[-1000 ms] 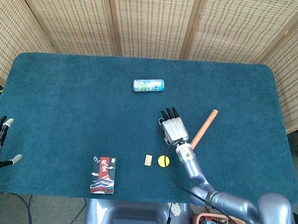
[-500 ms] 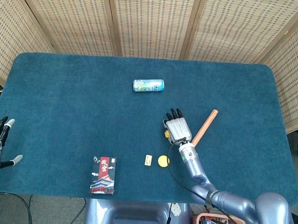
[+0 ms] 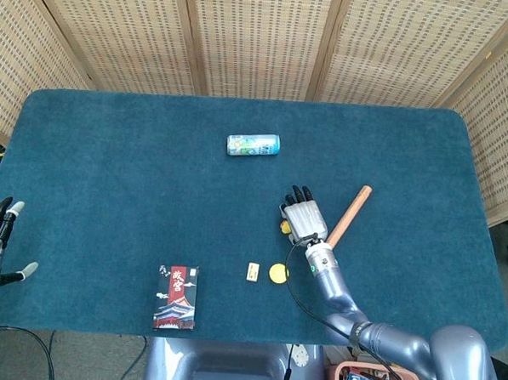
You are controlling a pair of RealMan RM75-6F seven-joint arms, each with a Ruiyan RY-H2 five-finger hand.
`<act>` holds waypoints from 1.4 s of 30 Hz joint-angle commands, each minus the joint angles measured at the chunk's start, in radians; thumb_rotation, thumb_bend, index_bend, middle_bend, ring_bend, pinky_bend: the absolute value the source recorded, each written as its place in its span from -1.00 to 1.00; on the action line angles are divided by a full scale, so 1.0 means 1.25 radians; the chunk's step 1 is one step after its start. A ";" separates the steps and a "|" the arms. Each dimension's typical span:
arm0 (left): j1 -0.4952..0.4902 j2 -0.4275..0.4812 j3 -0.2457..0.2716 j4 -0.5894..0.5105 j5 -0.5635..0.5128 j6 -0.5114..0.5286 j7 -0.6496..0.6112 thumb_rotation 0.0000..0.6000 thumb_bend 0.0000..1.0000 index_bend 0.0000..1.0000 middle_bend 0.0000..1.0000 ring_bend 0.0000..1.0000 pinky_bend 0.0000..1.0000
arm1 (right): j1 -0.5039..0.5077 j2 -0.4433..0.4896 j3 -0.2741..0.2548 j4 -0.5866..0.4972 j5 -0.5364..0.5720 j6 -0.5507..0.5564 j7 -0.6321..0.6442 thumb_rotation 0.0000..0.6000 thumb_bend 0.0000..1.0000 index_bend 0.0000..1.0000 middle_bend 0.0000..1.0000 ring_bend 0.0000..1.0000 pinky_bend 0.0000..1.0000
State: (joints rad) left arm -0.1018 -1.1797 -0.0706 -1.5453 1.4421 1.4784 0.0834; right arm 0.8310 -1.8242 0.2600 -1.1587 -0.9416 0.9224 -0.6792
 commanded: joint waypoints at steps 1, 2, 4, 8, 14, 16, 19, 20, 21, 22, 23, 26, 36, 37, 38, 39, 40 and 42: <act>0.001 0.001 -0.001 0.000 0.000 0.002 -0.002 1.00 -0.79 -1.00 -1.00 -1.00 -1.00 | 0.002 -0.002 -0.002 0.004 0.002 -0.002 0.002 1.00 -0.60 -0.09 -0.58 -0.98 -0.85; 0.001 0.001 -0.001 0.000 -0.001 0.002 -0.002 1.00 -0.79 -1.00 -1.00 -1.00 -1.00 | 0.003 -0.003 -0.003 0.006 0.004 -0.003 0.002 1.00 -0.60 -0.09 -0.57 -0.98 -0.85; 0.001 0.002 -0.001 -0.001 -0.001 0.003 -0.003 1.00 -0.79 -1.00 -1.00 -1.00 -1.00 | 0.005 -0.005 -0.004 0.011 0.006 -0.005 0.002 1.00 -0.60 -0.04 -0.53 -0.95 -0.83; 0.001 0.002 -0.001 -0.001 -0.003 0.001 -0.005 1.00 -0.79 -1.00 -1.00 -1.00 -1.00 | 0.007 -0.008 -0.008 0.014 0.004 -0.003 0.004 1.00 -0.60 0.04 -0.46 -0.90 -0.80; 0.002 0.003 -0.003 -0.001 -0.003 0.004 -0.007 1.00 -0.79 -1.00 -1.00 -1.00 -1.00 | 0.008 -0.007 -0.013 0.008 -0.008 0.008 0.012 1.00 -0.60 0.05 -0.46 -0.89 -0.80; 0.002 0.003 -0.003 0.000 -0.004 0.003 -0.008 1.00 -0.79 -1.00 -1.00 -1.00 -1.00 | 0.009 -0.006 -0.015 0.003 -0.010 0.011 0.010 1.00 -0.59 0.05 -0.46 -0.89 -0.80; 0.002 0.003 -0.002 -0.001 -0.002 0.002 -0.008 1.00 -0.79 -1.00 -1.00 -1.00 -1.00 | 0.011 0.009 -0.013 -0.028 -0.013 0.029 -0.011 1.00 -0.59 0.05 -0.46 -0.88 -0.80; 0.002 0.003 -0.002 -0.001 -0.002 0.003 -0.008 1.00 -0.79 -1.00 -1.00 -1.00 -1.00 | 0.011 0.014 -0.013 -0.040 -0.011 0.033 -0.017 1.00 -0.59 0.05 -0.46 -0.88 -0.80; 0.002 0.004 -0.002 -0.001 -0.002 0.003 -0.008 1.00 -0.79 -1.00 -1.00 -1.00 -1.00 | 0.011 0.018 -0.013 -0.049 -0.010 0.037 -0.021 1.00 -0.60 0.05 -0.46 -0.87 -0.80; 0.002 0.004 -0.002 -0.001 -0.002 0.003 -0.009 1.00 -0.79 -1.00 -1.00 -1.00 -1.00 | 0.011 0.022 -0.013 -0.058 -0.011 0.042 -0.025 1.00 -0.59 0.05 -0.46 -0.87 -0.80; 0.002 0.004 -0.002 -0.001 -0.002 0.003 -0.009 1.00 -0.79 -1.00 -1.00 -1.00 -1.00 | 0.010 0.028 -0.013 -0.071 -0.013 0.050 -0.031 1.00 -0.59 0.05 -0.46 -0.87 -0.80; 0.002 0.004 -0.002 -0.001 -0.001 0.004 -0.011 1.00 -0.79 -1.00 -1.00 -1.00 -1.00 | 0.003 0.046 -0.019 -0.117 -0.023 0.076 -0.045 1.00 -0.60 0.05 -0.46 -0.87 -0.80; -0.003 -0.001 0.003 0.005 0.005 -0.006 -0.010 1.00 -0.79 -1.00 -1.00 -1.00 -1.00 | -0.073 0.109 -0.103 -0.340 -0.084 0.211 -0.113 1.00 -0.59 0.05 -0.46 -0.87 -0.80; -0.003 -0.001 0.003 0.006 0.005 -0.006 -0.010 1.00 -0.79 -1.00 -1.00 -1.00 -1.00 | -0.077 0.109 -0.108 -0.350 -0.088 0.217 -0.117 1.00 -0.59 0.05 -0.46 -0.87 -0.80; -0.003 -0.002 0.004 0.005 0.005 -0.006 -0.009 1.00 -0.79 -1.00 -1.00 -1.00 -1.00 | -0.081 0.109 -0.114 -0.359 -0.092 0.223 -0.121 1.00 -0.60 0.05 -0.46 -0.87 -0.80; -0.002 -0.002 0.004 0.005 0.006 -0.005 -0.009 1.00 -0.79 -1.00 -1.00 -1.00 -1.00 | -0.085 0.109 -0.120 -0.367 -0.096 0.228 -0.126 1.00 -0.60 0.05 -0.45 -0.87 -0.80; -0.002 -0.001 0.004 0.004 0.007 -0.003 -0.008 1.00 -0.79 -1.00 -1.00 -1.00 -1.00 | -0.089 0.108 -0.125 -0.375 -0.099 0.234 -0.131 1.00 -0.60 0.05 -0.46 -0.87 -0.80; 0.000 -0.001 0.004 0.002 0.010 0.002 -0.009 1.00 -0.79 -1.00 -1.00 -1.00 -1.00 | -0.095 0.107 -0.134 -0.387 -0.105 0.241 -0.137 1.00 -0.59 0.05 -0.45 -0.87 -0.80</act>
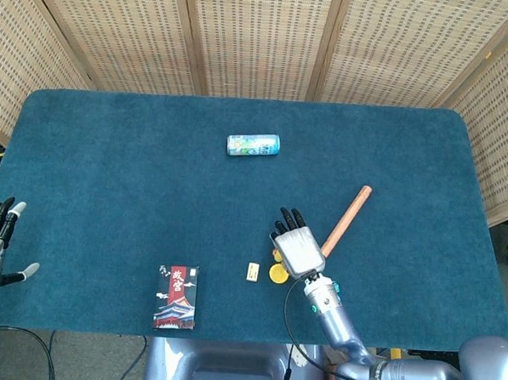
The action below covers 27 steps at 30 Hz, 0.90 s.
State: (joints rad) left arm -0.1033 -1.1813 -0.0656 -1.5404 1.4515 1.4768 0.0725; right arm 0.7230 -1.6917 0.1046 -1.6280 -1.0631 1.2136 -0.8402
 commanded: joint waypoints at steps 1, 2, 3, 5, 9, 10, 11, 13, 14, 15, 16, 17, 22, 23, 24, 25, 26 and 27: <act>0.002 0.001 0.000 -0.003 0.004 0.007 0.000 1.00 -0.79 -1.00 -1.00 -1.00 -1.00 | -0.012 0.000 -0.015 -0.018 -0.011 0.011 -0.012 1.00 -0.59 0.05 -0.45 -0.87 -0.80; 0.004 0.003 0.001 -0.005 0.006 0.010 0.000 1.00 -0.79 -1.00 -1.00 -1.00 -1.00 | -0.019 -0.002 -0.027 -0.030 -0.019 0.019 -0.016 1.00 -0.59 0.05 -0.45 -0.87 -0.80; 0.005 0.003 0.002 -0.006 0.007 0.011 0.001 1.00 -0.79 -1.00 -1.00 -1.00 -1.00 | -0.024 -0.003 -0.033 -0.036 -0.025 0.025 -0.018 1.00 -0.60 0.05 -0.45 -0.87 -0.80; 0.005 0.003 0.003 -0.006 0.009 0.010 0.001 1.00 -0.79 -1.00 -1.00 -1.00 -1.00 | -0.031 -0.008 -0.043 -0.043 -0.036 0.031 -0.020 1.00 -0.60 0.05 -0.46 -0.87 -0.80; 0.003 0.002 0.004 -0.008 0.009 0.007 0.004 1.00 -0.79 -1.00 -1.00 -1.00 -1.00 | -0.035 -0.021 -0.049 -0.040 -0.042 0.026 -0.028 1.00 -0.59 0.05 -0.46 -0.87 -0.80; 0.004 0.003 0.004 -0.008 0.009 0.007 0.004 1.00 -0.79 -1.00 -1.00 -1.00 -1.00 | -0.035 -0.024 -0.048 -0.038 -0.042 0.024 -0.030 1.00 -0.59 0.05 -0.46 -0.87 -0.80; 0.004 0.003 0.005 -0.009 0.010 0.009 0.005 1.00 -0.79 -1.00 -1.00 -1.00 -1.00 | -0.035 -0.027 -0.047 -0.036 -0.041 0.022 -0.032 1.00 -0.59 0.05 -0.46 -0.87 -0.80; 0.005 0.003 0.005 -0.011 0.011 0.012 0.005 1.00 -0.79 -1.00 -1.00 -1.00 -1.00 | -0.035 -0.033 -0.044 -0.028 -0.036 0.015 -0.033 1.00 -0.59 0.05 -0.46 -0.87 -0.80; 0.006 0.004 0.005 -0.011 0.011 0.012 0.005 1.00 -0.79 -1.00 -1.00 -1.00 -1.00 | -0.035 -0.033 -0.043 -0.027 -0.035 0.014 -0.033 1.00 -0.59 0.05 -0.46 -0.87 -0.80; 0.006 0.004 0.005 -0.011 0.012 0.013 0.005 1.00 -0.79 -1.00 -1.00 -1.00 -1.00 | -0.035 -0.035 -0.042 -0.025 -0.033 0.012 -0.032 1.00 -0.59 0.05 -0.46 -0.87 -0.80; 0.006 0.004 0.004 -0.011 0.012 0.013 0.005 1.00 -0.79 -1.00 -1.00 -1.00 -1.00 | -0.035 -0.036 -0.041 -0.022 -0.032 0.010 -0.032 1.00 -0.60 0.05 -0.46 -0.87 -0.80; 0.006 0.004 0.004 -0.011 0.011 0.014 0.005 1.00 -0.79 -1.00 -1.00 -1.00 -1.00 | -0.035 -0.037 -0.039 -0.017 -0.031 0.008 -0.032 1.00 -0.60 0.05 -0.46 -0.87 -0.80; 0.005 0.004 0.002 -0.009 0.007 0.010 0.002 1.00 -0.79 -1.00 -1.00 -1.00 -1.00 | -0.037 -0.042 -0.033 0.003 -0.016 -0.005 -0.030 1.00 -0.60 0.05 -0.45 -0.87 -0.80; 0.005 0.004 0.003 -0.008 0.005 0.008 0.002 1.00 -0.79 -1.00 -1.00 -1.00 -1.00 | -0.038 -0.043 -0.031 0.010 -0.009 -0.010 -0.030 1.00 -0.60 0.05 -0.45 -0.87 -0.80; 0.004 0.004 0.002 -0.008 0.006 0.008 0.003 1.00 -0.79 -1.00 -1.00 -1.00 -1.00 | -0.038 -0.043 -0.030 0.012 -0.007 -0.013 -0.029 1.00 -0.59 0.05 -0.45 -0.87 -0.79; 0.004 0.004 0.002 -0.008 0.006 0.008 0.003 1.00 -0.79 -1.00 -1.00 -1.00 -1.00 | -0.038 -0.042 -0.029 0.012 -0.006 -0.014 -0.028 1.00 -0.59 0.05 -0.45 -0.87 -0.79; 0.004 0.004 0.002 -0.008 0.006 0.009 0.003 1.00 -0.79 -1.00 -1.00 -1.00 -1.00 | -0.040 -0.041 -0.030 0.011 -0.005 -0.015 -0.028 1.00 -0.59 0.05 -0.45 -0.87 -0.79; 0.005 0.004 0.002 -0.008 0.005 0.009 0.003 1.00 -0.79 -1.00 -1.00 -1.00 -1.00 | -0.041 -0.040 -0.031 0.010 -0.004 -0.014 -0.029 1.00 -0.59 0.05 -0.46 -0.87 -0.80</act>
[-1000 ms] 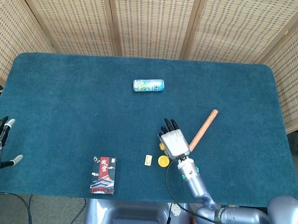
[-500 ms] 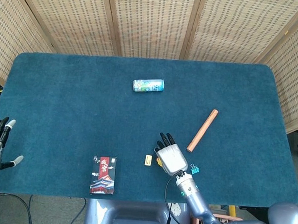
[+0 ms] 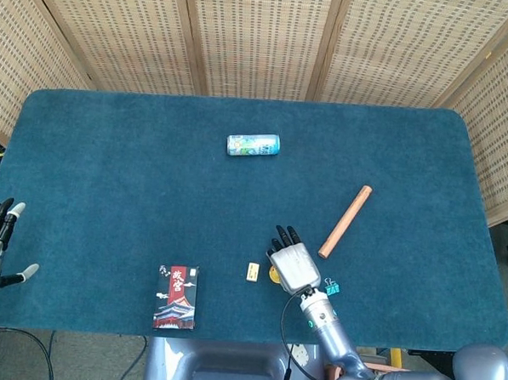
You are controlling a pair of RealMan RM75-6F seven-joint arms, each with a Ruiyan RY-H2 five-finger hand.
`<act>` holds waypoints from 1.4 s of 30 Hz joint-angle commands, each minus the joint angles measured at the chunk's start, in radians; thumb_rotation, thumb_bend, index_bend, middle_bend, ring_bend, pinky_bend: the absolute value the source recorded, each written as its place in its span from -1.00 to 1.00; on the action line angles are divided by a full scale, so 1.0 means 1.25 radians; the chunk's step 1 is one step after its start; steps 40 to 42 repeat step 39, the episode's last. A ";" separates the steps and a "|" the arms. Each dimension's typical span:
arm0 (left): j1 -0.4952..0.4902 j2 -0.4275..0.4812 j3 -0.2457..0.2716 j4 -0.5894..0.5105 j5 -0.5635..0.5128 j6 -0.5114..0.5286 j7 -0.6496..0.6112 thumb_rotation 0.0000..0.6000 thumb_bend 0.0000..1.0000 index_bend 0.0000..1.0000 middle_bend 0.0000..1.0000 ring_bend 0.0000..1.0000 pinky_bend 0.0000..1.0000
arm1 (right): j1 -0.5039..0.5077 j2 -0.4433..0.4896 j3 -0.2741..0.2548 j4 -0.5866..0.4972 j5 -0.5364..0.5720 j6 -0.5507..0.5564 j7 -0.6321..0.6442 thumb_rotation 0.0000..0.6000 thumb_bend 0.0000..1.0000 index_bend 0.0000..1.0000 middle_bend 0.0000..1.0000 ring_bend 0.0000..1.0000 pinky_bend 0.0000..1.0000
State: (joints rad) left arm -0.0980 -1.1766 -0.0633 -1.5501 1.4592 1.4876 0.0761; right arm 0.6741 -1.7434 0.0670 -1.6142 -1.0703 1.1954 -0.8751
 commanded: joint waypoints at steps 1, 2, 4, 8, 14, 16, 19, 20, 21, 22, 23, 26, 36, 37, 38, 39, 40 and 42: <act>0.001 0.000 -0.001 0.000 -0.002 0.000 0.001 1.00 -0.79 -1.00 -1.00 -1.00 -1.00 | -0.003 0.001 -0.001 -0.003 0.003 0.000 -0.003 1.00 -0.59 0.05 -0.46 -0.87 -0.80; 0.001 0.000 -0.001 0.000 -0.003 0.000 0.001 1.00 -0.79 -1.00 -1.00 -1.00 -1.00 | -0.004 0.002 -0.001 -0.005 0.005 -0.001 -0.005 1.00 -0.59 0.05 -0.46 -0.87 -0.80; 0.001 0.000 -0.001 -0.001 -0.003 0.001 0.001 1.00 -0.79 -1.00 -1.00 -1.00 -1.00 | -0.004 0.003 -0.001 -0.007 0.012 -0.004 -0.011 1.00 -0.60 0.05 -0.46 -0.87 -0.80; 0.003 0.001 -0.001 -0.003 0.002 0.007 0.001 1.00 -0.79 -1.00 -1.00 -1.00 -1.00 | -0.004 0.004 0.002 -0.012 0.023 -0.004 -0.023 1.00 -0.60 -0.06 -0.60 -0.89 -0.80; 0.004 0.003 -0.001 -0.003 0.002 0.008 -0.002 1.00 -0.79 -1.00 -1.00 -1.00 -1.00 | -0.004 0.004 0.005 -0.019 0.039 0.002 -0.047 1.00 -0.60 -0.41 -0.93 -1.00 -0.88; 0.004 0.003 -0.001 -0.003 0.002 0.009 -0.003 1.00 -0.79 -1.00 -1.00 -1.00 -1.00 | -0.004 0.005 0.006 -0.020 0.041 0.003 -0.049 1.00 -0.60 -0.48 -0.97 -1.00 -0.90; 0.004 0.004 -0.001 -0.003 0.002 0.009 -0.005 1.00 -0.79 -1.00 -1.00 -1.00 -1.00 | -0.005 0.011 0.008 -0.026 0.041 0.008 -0.055 1.00 -0.60 -0.49 -0.98 -1.00 -0.92; 0.005 0.004 -0.001 -0.004 0.003 0.010 -0.006 1.00 -0.79 -1.00 -1.00 -1.00 -1.00 | -0.005 0.019 0.013 -0.034 0.034 0.017 -0.055 1.00 -0.60 -0.49 -0.99 -1.00 -0.92; 0.005 0.005 -0.001 -0.004 0.003 0.011 -0.006 1.00 -0.79 -1.00 -1.00 -1.00 -1.00 | -0.007 0.030 0.017 -0.046 0.030 0.024 -0.052 1.00 -0.60 -0.49 -0.99 -1.00 -0.93; 0.005 0.005 -0.001 -0.005 0.004 0.011 -0.006 1.00 -0.79 -1.00 -1.00 -1.00 -1.00 | -0.011 0.044 0.023 -0.058 0.021 0.036 -0.046 1.00 -0.60 -0.49 -1.00 -1.00 -0.94; 0.006 0.006 -0.001 -0.005 0.003 0.011 -0.008 1.00 -0.79 -1.00 -1.00 -1.00 -1.00 | -0.016 0.061 0.027 -0.072 0.010 0.048 -0.037 1.00 -0.60 -0.50 -1.00 -1.00 -0.95; 0.007 0.008 -0.002 -0.006 0.003 0.012 -0.012 1.00 -0.79 -1.00 -1.00 -1.00 -1.00 | -0.028 0.095 0.031 -0.094 -0.010 0.068 -0.017 1.00 -0.60 -0.55 -1.00 -1.00 -0.98; 0.009 0.010 -0.002 -0.006 -0.002 0.013 -0.013 1.00 -0.79 -1.00 -1.00 -1.00 -1.00 | -0.180 0.289 -0.031 -0.085 -0.165 0.197 0.265 1.00 -0.60 -0.90 -1.00 -1.00 -1.00; 0.010 0.009 -0.003 -0.006 -0.003 0.013 -0.010 1.00 -0.79 -1.00 -1.00 -1.00 -1.00 | -0.194 0.299 -0.041 -0.074 -0.178 0.204 0.293 1.00 -0.60 -0.94 -1.00 -1.00 -1.00; 0.010 0.008 -0.004 -0.005 -0.005 0.013 -0.006 1.00 -0.79 -1.00 -1.00 -1.00 -1.00 | -0.208 0.307 -0.049 -0.061 -0.184 0.211 0.317 1.00 -0.60 -0.96 -1.00 -1.00 -1.00; 0.009 0.007 -0.005 -0.006 -0.006 0.014 0.000 1.00 -0.79 -1.00 -1.00 -1.00 -1.00 | -0.220 0.312 -0.055 -0.045 -0.195 0.215 0.342 1.00 -0.60 -0.98 -1.00 -1.00 -1.00; 0.009 0.007 -0.005 -0.006 -0.006 0.014 0.000 1.00 -0.79 -1.00 -1.00 -1.00 -1.00 | -0.220 0.312 -0.055 -0.045 -0.195 0.215 0.342 1.00 -0.60 -0.98 -1.00 -1.00 -1.00; 0.009 0.007 -0.005 -0.006 -0.006 0.014 0.000 1.00 -0.79 -1.00 -1.00 -1.00 -1.00 | -0.220 0.312 -0.055 -0.045 -0.195 0.215 0.342 1.00 -0.60 -0.98 -1.00 -1.00 -1.00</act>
